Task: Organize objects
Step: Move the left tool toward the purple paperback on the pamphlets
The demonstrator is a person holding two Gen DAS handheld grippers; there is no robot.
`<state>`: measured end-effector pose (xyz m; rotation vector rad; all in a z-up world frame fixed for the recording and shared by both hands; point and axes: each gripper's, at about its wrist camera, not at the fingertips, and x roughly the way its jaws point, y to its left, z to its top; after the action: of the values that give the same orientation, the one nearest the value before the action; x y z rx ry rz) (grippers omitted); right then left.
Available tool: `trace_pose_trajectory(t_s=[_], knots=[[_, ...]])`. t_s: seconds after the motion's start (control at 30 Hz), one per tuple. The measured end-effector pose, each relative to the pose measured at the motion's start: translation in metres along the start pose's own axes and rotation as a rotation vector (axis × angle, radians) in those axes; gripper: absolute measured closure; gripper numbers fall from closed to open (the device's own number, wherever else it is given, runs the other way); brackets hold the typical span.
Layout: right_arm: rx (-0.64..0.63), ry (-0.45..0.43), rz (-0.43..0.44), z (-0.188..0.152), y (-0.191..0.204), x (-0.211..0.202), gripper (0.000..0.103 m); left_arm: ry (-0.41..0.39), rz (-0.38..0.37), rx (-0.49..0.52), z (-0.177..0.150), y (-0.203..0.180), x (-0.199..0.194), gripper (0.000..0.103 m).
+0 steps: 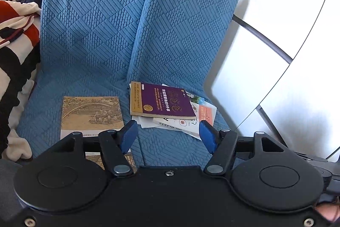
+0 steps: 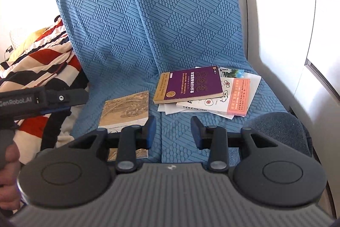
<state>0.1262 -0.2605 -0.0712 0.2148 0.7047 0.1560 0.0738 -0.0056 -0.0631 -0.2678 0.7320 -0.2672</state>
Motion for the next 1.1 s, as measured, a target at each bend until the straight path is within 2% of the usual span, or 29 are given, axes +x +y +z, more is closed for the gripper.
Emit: trace_pose_trajectory(t_s=[0.13, 0.27, 0.33, 0.37, 0.4, 0.43, 0.47, 0.63, 0.9, 1.1], knots=[[-0.007, -0.005, -0.002, 0.001, -0.002, 0.000, 0.064, 0.001, -0.002, -0.006, 0.001, -0.003, 0.000, 0.037], [0.001, 0.000, -0.012, 0.002, -0.005, 0.002, 0.063, 0.011, -0.008, -0.009, 0.002, -0.005, 0.002, 0.022], [-0.003, 0.002, -0.019, 0.003, -0.006, 0.004, 0.061, 0.014, -0.012, -0.014, 0.002, -0.005, 0.004, 0.019], [0.000, 0.000, -0.023, 0.003, -0.007, 0.005, 0.046, 0.016, -0.008, -0.015, 0.002, -0.004, 0.006, 0.014], [0.009, -0.009, -0.031, 0.003, -0.008, 0.006, 0.035, 0.016, -0.004, -0.016, 0.003, -0.003, 0.008, 0.010], [0.018, -0.022, -0.034, 0.002, -0.010, 0.006, 0.018, 0.015, 0.000, -0.017, 0.003, -0.002, 0.010, 0.010], [0.020, -0.029, -0.036, 0.002, -0.010, 0.008, 0.014, 0.016, 0.001, -0.020, 0.003, 0.000, 0.012, 0.010], [0.024, 0.009, -0.033, 0.001, -0.015, 0.023, 0.014, 0.016, 0.006, -0.036, 0.002, 0.008, 0.024, 0.009], [0.005, 0.016, -0.031, 0.001, -0.016, 0.047, 0.014, -0.006, 0.018, -0.024, 0.004, 0.019, 0.046, 0.001], [0.004, 0.027, -0.068, 0.005, -0.023, 0.071, 0.014, -0.009, 0.016, -0.021, 0.007, 0.028, 0.072, 0.001]])
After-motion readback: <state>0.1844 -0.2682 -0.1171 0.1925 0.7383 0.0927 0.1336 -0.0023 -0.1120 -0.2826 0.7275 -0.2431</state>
